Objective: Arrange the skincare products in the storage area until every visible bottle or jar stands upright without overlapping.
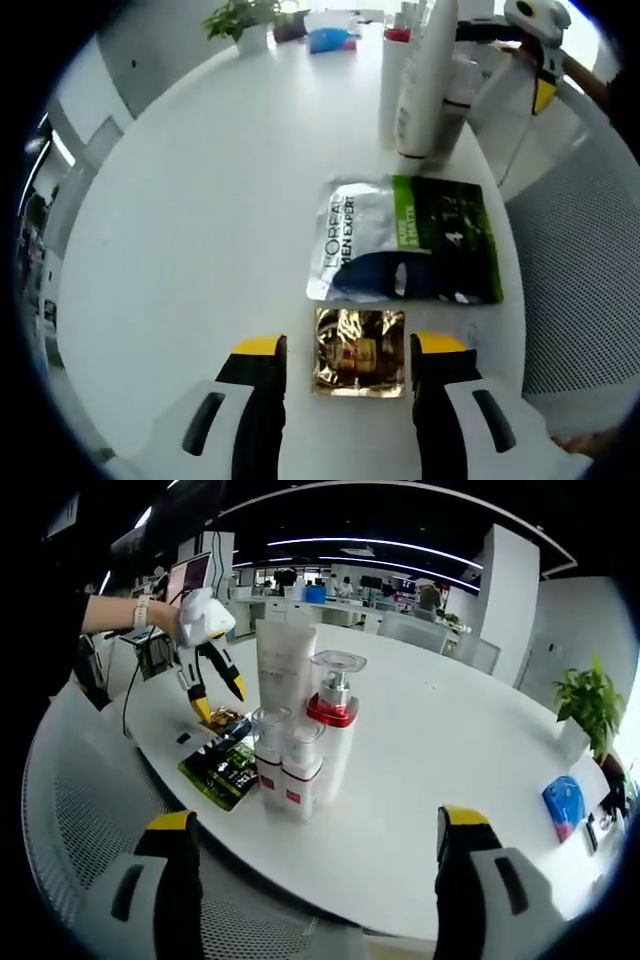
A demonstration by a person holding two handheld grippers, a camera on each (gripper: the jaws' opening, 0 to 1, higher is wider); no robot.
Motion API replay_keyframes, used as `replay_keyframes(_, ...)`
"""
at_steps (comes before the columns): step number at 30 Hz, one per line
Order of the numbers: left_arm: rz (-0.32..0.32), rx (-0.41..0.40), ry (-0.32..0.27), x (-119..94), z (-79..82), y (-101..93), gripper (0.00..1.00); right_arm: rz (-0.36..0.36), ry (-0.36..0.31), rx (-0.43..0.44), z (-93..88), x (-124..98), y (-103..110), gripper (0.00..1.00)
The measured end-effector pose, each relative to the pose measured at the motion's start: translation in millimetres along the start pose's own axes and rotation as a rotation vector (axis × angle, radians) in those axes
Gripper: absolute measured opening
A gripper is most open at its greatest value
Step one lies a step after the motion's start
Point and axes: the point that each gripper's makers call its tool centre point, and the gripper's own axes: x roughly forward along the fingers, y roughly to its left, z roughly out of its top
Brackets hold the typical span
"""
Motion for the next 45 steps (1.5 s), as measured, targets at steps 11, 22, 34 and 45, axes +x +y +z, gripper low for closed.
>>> replay_keyframes(11,0.147,-0.135,-0.136,-23.3,6.6,-2.4,0.59,0.019,0.004,0.012,-0.5,0.4,2.4,1.0)
replay_keyframes(22,0.296,-0.281,-0.254,-61.5,15.7,-24.4,0.67,0.071,0.01,0.012,-0.9,1.1,9.7,1.0)
replay_keyframes(34,0.413,-0.417,-0.325,-99.1,16.6,-82.3,0.81,0.231,0.04,-0.084,-0.4,-10.3,34.4,1.0)
replay_keyframes(45,0.515,-0.542,-0.36,-128.3,12.3,-129.6,0.91,0.246,-0.035,-0.098,35.3,-49.5,23.6,1.0)
